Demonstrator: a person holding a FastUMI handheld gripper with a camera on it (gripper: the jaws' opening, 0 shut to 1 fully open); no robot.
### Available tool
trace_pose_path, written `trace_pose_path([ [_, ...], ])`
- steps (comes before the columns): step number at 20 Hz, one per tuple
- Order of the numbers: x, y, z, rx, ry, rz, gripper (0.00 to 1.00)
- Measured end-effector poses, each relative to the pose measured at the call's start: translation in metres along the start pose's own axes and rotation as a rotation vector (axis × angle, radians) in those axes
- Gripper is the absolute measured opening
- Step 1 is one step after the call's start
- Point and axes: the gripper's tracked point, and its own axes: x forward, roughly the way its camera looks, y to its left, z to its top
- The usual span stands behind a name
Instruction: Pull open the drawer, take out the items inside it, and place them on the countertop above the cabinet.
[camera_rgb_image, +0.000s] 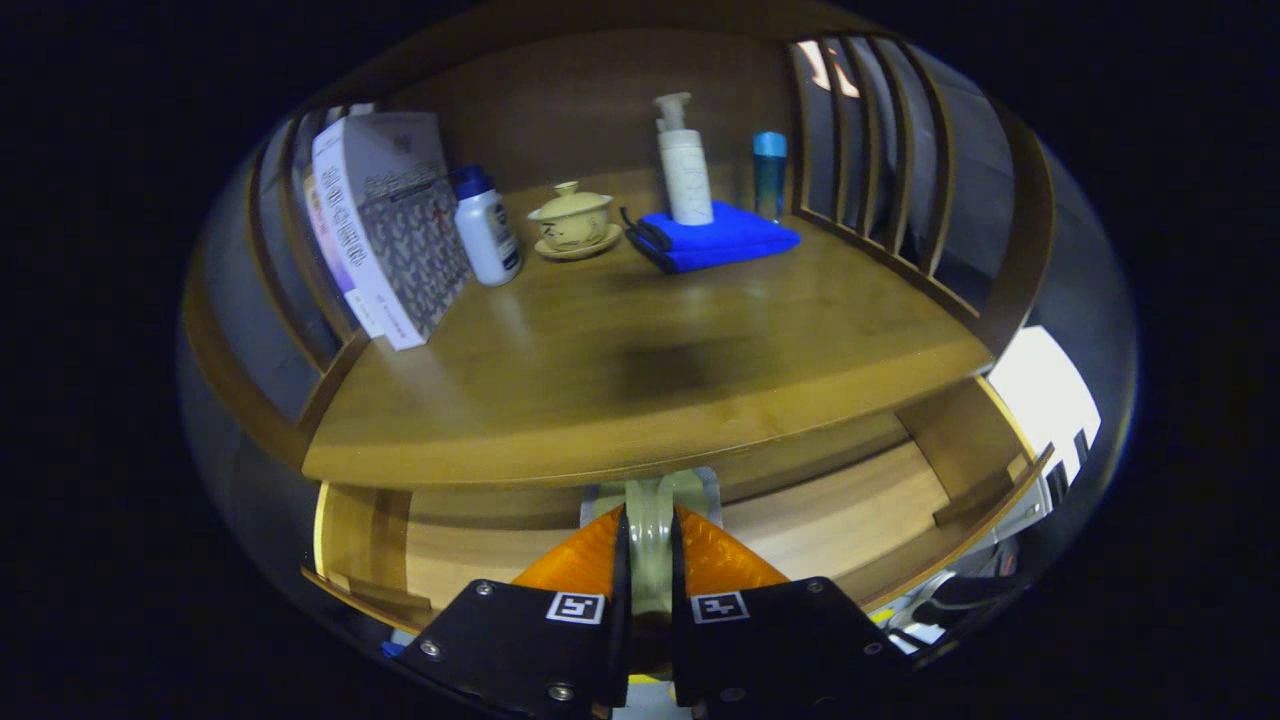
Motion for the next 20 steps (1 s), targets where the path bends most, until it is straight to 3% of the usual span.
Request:
trace_pose_path([
  [9, -0.008, -0.048, 0.011, 0.456, -0.035, -0.049, 0.17],
  [17, -0.019, -0.055, 0.006, 0.538, -0.069, -0.115, 0.17],
  [20, -0.023, -0.054, 0.003, 0.514, -0.068, -0.132, 0.17],
])
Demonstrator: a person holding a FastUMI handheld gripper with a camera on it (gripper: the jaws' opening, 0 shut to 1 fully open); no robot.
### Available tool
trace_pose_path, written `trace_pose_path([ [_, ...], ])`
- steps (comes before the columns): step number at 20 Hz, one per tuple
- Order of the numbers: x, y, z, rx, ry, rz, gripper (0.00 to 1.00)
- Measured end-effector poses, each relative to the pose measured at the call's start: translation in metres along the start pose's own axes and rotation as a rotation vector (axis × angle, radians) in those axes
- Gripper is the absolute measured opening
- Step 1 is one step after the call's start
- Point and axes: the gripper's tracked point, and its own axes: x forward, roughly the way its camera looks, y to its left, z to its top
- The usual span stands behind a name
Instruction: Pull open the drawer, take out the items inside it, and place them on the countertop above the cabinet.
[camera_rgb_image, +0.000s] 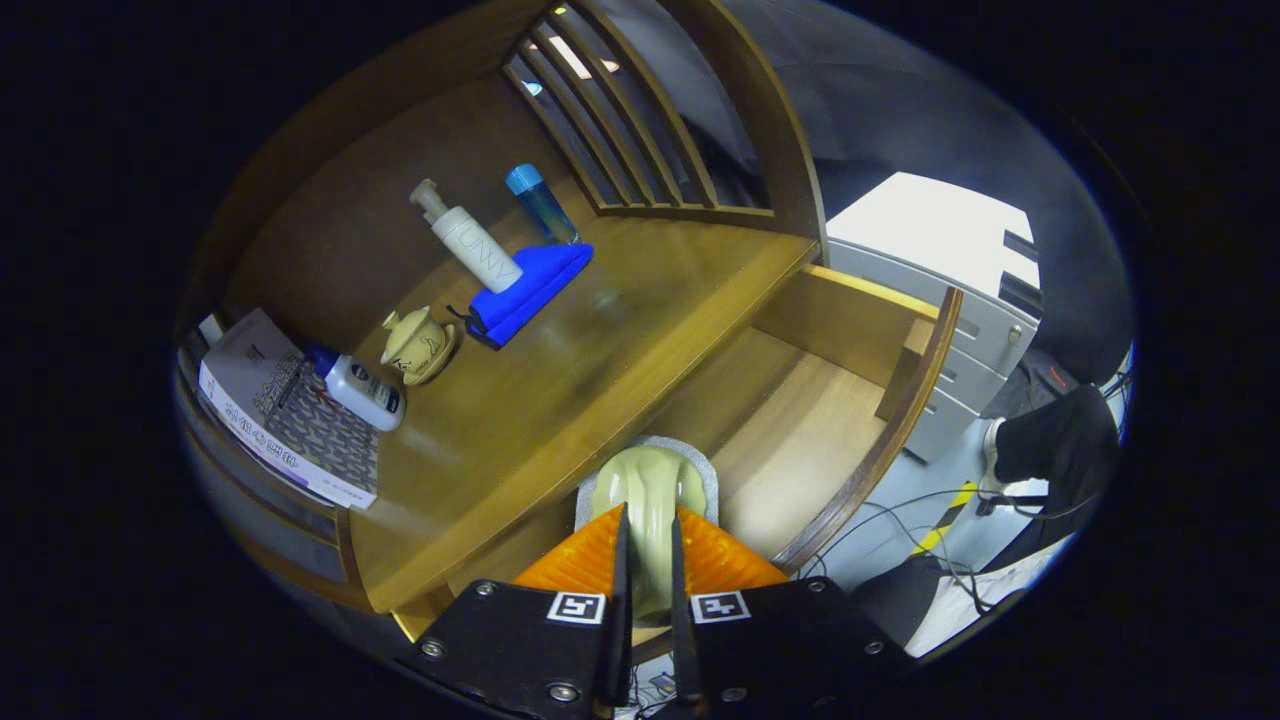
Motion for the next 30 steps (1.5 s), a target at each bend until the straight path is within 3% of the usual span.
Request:
trace_pose_path([
  [11, -0.027, -0.010, -0.006, 0.027, -0.071, 0.005, 0.16],
  [13, -0.039, -0.002, 0.002, 0.019, -0.120, 0.052, 0.16],
  [21, -0.049, 0.053, 0.058, -0.206, -0.260, 0.184, 0.15],
  [25, -0.032, 0.068, 0.071, -0.306, -0.260, 0.163, 0.18],
  [30, -0.007, 0.108, 0.080, -0.450, -0.252, 0.207, 0.22],
])
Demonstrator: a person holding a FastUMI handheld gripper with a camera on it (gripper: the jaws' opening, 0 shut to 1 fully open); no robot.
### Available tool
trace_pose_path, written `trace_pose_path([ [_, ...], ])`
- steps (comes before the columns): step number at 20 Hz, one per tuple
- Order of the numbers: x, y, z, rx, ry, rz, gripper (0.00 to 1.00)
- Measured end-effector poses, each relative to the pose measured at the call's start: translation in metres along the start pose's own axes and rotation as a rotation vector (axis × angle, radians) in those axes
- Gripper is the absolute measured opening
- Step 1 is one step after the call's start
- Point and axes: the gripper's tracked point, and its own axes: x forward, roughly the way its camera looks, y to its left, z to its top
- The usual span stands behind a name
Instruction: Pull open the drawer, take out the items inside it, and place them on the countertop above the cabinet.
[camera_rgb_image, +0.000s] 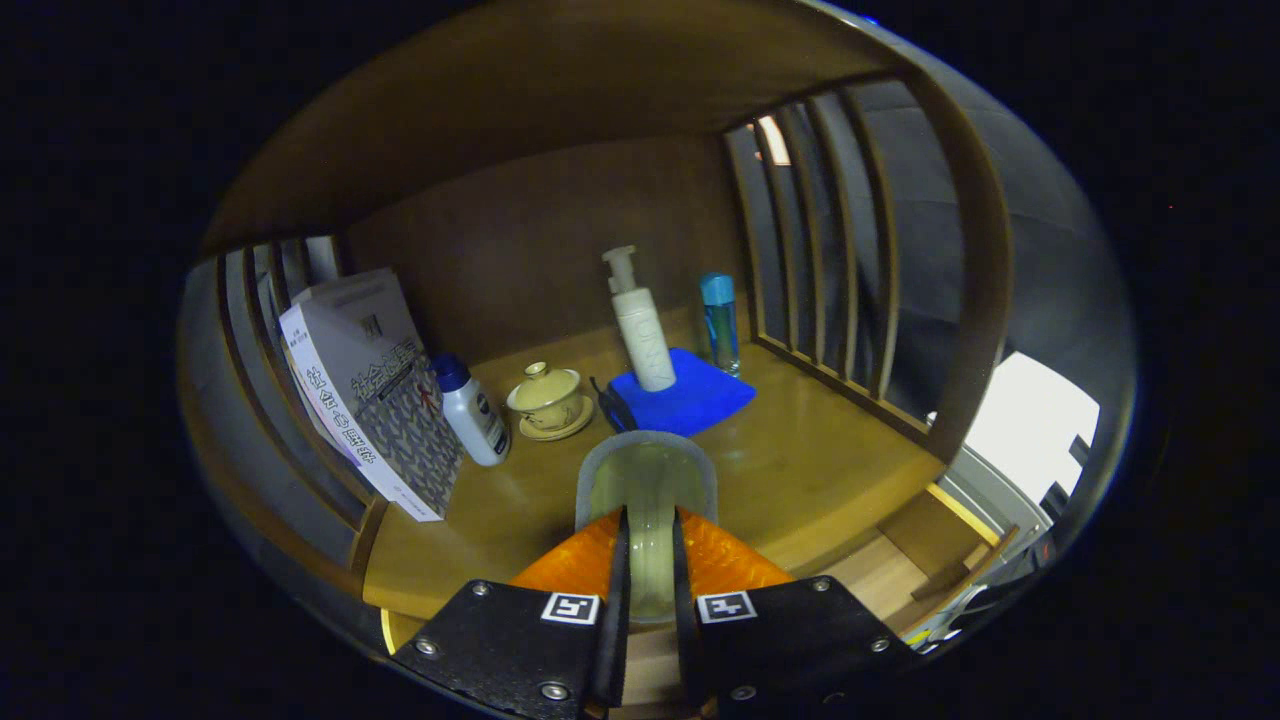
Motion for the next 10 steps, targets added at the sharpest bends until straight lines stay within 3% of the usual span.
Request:
trace_pose_path([
  [6, 0.023, 0.013, 0.002, -0.129, -0.002, 0.077, 0.26],
  [10, 0.011, 0.028, 0.013, -0.160, -0.091, 0.145, 0.82],
])
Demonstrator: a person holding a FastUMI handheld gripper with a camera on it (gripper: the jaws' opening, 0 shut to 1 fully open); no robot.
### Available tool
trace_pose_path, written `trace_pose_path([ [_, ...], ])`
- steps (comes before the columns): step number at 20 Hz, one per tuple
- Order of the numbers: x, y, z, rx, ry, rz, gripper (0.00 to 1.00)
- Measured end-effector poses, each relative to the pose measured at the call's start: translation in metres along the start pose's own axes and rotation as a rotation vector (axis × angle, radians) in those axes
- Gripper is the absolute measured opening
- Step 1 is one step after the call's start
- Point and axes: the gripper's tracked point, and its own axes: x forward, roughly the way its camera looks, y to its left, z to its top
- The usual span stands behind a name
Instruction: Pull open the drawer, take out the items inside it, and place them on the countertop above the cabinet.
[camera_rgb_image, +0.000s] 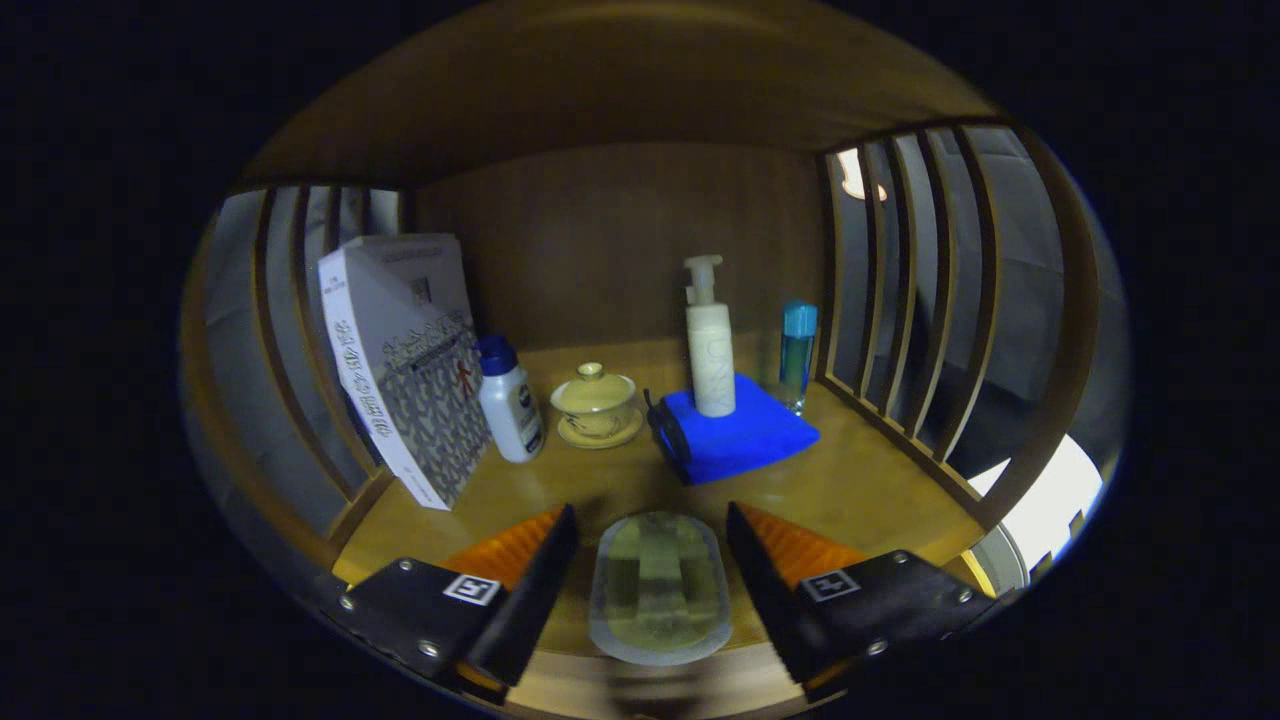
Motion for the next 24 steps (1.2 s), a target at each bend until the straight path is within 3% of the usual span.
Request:
trace_pose_path([
  [1, -0.007, 0.003, 0.007, -0.005, -0.026, 0.014, 0.96],
  [11, -0.118, 0.007, 0.030, -0.120, -0.228, -0.032, 0.96],
  [18, -0.167, 0.003, 0.012, -0.106, -0.277, -0.057, 0.97],
  [24, -0.197, -0.011, -0.036, -0.080, -0.255, -0.085, 0.96],
])
